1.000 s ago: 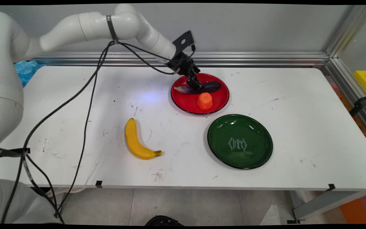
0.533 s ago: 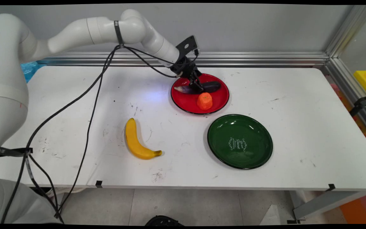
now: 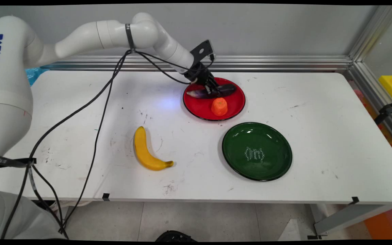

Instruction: Place the picked object on the green plate

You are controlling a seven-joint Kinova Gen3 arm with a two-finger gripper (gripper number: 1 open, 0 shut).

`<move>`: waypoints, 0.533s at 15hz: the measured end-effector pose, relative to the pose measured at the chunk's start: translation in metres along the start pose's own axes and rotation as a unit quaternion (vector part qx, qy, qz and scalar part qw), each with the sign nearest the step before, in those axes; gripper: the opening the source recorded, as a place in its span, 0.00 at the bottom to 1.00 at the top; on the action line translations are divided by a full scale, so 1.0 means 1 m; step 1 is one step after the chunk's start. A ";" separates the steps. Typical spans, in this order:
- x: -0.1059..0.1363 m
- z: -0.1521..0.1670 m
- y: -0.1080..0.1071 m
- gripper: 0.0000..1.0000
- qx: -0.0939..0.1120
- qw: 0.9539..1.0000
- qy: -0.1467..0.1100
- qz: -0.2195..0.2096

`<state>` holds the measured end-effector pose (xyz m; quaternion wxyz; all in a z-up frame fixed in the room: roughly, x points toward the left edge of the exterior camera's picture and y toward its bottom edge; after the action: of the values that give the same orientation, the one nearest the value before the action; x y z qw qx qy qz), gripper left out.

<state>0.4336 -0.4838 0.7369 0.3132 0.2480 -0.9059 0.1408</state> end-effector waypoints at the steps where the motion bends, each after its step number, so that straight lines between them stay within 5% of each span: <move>1: 0.001 -0.001 0.001 0.00 -0.002 1.000 0.002 -0.002; 8: 0.015 -0.021 0.004 0.00 -0.005 1.000 0.013 -0.008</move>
<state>0.4318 -0.4768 0.7619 0.3276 0.2517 -0.9003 0.1369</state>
